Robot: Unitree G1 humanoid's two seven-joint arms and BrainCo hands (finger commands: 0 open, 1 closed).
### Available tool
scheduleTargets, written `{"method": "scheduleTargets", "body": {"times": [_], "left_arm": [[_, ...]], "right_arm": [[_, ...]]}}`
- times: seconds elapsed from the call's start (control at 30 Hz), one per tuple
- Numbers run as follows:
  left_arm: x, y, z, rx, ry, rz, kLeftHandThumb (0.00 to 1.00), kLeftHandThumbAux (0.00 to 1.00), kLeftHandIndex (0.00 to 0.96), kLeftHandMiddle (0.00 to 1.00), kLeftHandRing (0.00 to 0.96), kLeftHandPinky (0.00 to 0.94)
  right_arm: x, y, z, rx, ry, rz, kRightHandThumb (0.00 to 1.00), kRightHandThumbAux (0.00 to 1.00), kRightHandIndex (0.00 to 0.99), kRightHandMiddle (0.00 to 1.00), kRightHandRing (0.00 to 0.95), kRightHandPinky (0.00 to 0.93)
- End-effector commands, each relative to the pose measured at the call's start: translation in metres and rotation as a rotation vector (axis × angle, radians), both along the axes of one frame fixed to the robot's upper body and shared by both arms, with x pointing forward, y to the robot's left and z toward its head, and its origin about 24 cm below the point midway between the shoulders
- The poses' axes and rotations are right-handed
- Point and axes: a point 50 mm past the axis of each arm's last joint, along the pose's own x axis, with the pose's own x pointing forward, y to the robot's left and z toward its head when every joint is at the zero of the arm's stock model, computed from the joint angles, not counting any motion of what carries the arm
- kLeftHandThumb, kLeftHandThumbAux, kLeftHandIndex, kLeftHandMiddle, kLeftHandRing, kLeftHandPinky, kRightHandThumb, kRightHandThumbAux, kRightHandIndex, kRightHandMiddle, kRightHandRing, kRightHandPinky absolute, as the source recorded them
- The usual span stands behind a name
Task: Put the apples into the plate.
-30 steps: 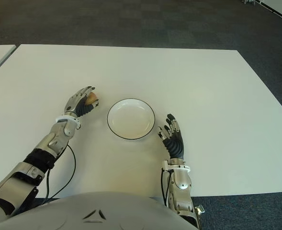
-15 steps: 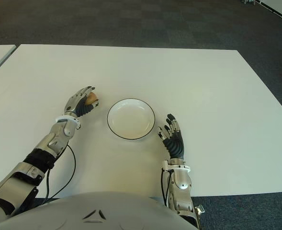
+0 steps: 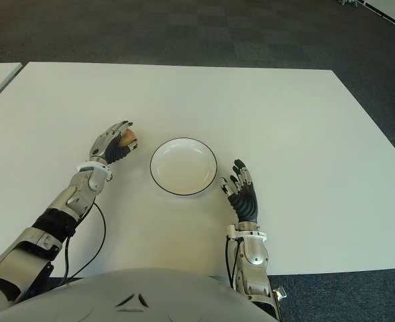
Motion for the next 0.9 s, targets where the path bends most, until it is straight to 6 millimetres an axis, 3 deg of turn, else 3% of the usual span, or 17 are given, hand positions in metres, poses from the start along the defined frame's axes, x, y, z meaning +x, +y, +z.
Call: {"method": "scheduleTargets", "body": {"times": [0.03,0.47,0.9], "left_arm": [[-0.0064,0.0041,-0.0101,0.011,0.044,0.017,0.513,0.313,0.000,0.000,0.023,0.149],[-0.0033,0.0076,-0.0148,0.024,0.084,0.049,0.572,0.368,0.000,0.018,0.060,0.184],[-0.0014,0.0082,-0.0170,0.038,0.104,0.068,0.643,0.468,0.024,0.063,0.076,0.159]], "right_arm": [[-0.0001,0.0006,-0.0007,0.005,-0.003,0.000,0.397,0.730,0.000,0.030,0.032,0.092],[0.0009,0.0010,-0.0006,-0.003,0.000,0.008,0.401,0.721,0.000,0.030,0.032,0.094],[0.0022,0.0020,-0.0002,0.012,-0.014,0.005,0.416,0.729,0.000,0.035,0.035,0.094]]}}
